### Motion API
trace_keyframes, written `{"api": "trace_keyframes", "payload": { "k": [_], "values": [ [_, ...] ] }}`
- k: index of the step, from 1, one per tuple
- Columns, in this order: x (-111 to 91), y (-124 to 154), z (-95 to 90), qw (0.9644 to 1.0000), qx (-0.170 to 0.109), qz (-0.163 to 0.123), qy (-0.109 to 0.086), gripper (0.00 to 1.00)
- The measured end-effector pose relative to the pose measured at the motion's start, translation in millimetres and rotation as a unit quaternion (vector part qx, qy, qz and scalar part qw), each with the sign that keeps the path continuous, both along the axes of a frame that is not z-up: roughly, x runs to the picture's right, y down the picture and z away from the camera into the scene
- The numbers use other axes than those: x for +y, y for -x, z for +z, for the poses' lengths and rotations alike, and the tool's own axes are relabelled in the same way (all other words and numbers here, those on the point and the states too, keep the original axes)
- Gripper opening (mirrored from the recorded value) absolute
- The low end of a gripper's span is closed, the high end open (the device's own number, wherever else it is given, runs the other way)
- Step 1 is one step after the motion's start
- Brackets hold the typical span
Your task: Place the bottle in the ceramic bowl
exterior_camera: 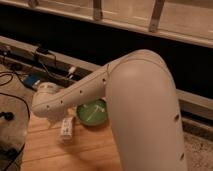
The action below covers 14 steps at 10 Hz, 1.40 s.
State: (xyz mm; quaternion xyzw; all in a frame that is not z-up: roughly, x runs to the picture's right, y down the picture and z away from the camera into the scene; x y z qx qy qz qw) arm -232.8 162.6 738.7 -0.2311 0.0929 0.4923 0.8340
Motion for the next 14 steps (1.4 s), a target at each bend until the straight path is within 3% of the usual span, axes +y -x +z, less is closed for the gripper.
{"api": "trace_keyframes", "payload": {
  "k": [3, 6, 8, 14],
  "values": [
    [5.4, 4.3, -3.0, 0.9999, 0.002, -0.008, 0.007, 0.8],
    [32.9, 13.1, 30.6, 0.9992, 0.003, -0.019, 0.035, 0.8],
    [40.7, 13.4, 45.6, 0.9991, 0.001, -0.02, 0.039, 0.8],
    [35.7, 9.9, 54.5, 0.999, -0.005, -0.016, 0.042, 0.8]
  ]
}}
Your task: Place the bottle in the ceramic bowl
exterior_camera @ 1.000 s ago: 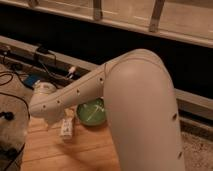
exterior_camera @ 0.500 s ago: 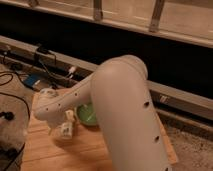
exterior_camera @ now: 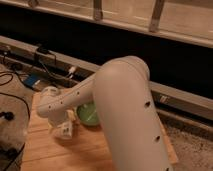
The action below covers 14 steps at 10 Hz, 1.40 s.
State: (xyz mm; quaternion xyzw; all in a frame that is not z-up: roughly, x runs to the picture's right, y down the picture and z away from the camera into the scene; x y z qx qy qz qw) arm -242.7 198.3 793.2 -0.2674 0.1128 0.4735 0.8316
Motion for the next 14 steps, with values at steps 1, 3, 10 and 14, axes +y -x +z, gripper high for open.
{"api": "trace_keyframes", "payload": {
  "k": [1, 3, 10, 14],
  "values": [
    [0.3, 0.9, -0.3, 1.0, -0.001, -0.001, 0.0, 0.8],
    [-0.7, 0.9, 1.3, 1.0, 0.001, 0.0, 0.001, 0.8],
    [5.9, -6.0, 31.7, 0.9997, 0.01, 0.009, 0.022, 0.64],
    [9.3, -5.6, 35.3, 0.9995, 0.008, 0.009, 0.028, 0.24]
  ]
}}
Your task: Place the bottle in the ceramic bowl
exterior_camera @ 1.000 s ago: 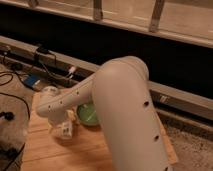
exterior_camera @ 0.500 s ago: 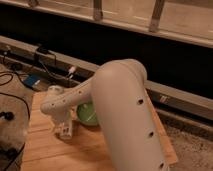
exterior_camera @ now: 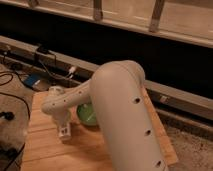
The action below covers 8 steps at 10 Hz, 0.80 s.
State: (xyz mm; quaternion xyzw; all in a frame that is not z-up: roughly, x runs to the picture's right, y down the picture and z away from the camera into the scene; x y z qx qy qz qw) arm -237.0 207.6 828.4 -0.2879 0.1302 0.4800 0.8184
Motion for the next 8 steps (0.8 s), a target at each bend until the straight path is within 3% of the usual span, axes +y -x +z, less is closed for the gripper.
{"api": "trace_keyframes", "payload": {
  "k": [2, 3, 7, 8],
  "values": [
    [-5.3, 2.0, -7.5, 1.0, -0.001, 0.003, -0.009, 0.05],
    [-13.0, 3.5, -16.0, 0.9998, -0.004, 0.004, -0.018, 0.0],
    [-65.6, 10.6, -58.0, 0.9975, -0.012, 0.0, -0.07, 0.0],
    [-76.7, 11.0, -60.3, 0.9968, -0.009, -0.004, -0.079, 0.0]
  ]
}}
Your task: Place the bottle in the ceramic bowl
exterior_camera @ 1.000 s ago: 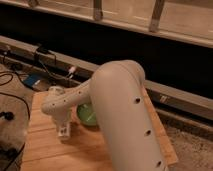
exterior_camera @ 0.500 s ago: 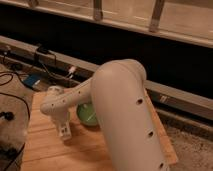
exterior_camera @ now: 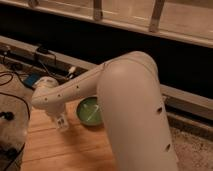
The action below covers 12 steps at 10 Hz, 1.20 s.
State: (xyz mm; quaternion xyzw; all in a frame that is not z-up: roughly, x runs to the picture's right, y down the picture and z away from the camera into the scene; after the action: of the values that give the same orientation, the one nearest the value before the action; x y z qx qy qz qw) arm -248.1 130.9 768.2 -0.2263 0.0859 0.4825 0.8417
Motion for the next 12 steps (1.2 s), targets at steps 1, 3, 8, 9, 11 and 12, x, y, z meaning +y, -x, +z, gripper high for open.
{"api": "trace_keyframes", "payload": {
  "k": [1, 3, 8, 9, 11, 12],
  "values": [
    [-13.6, -1.2, 2.8, 1.0, 0.003, -0.005, -0.005, 0.0],
    [-41.4, -19.4, 27.5, 0.9998, 0.018, -0.008, -0.006, 0.0],
    [-94.5, -81.6, 82.6, 0.9976, 0.069, 0.01, 0.002, 0.0],
    [-95.0, -106.2, 80.8, 0.9962, 0.085, 0.02, 0.002, 0.0],
    [-90.5, -143.1, 74.8, 0.9934, 0.107, 0.041, 0.003, 0.0],
    [-89.3, -144.6, 74.3, 0.9933, 0.107, 0.043, 0.004, 0.0]
  ]
}}
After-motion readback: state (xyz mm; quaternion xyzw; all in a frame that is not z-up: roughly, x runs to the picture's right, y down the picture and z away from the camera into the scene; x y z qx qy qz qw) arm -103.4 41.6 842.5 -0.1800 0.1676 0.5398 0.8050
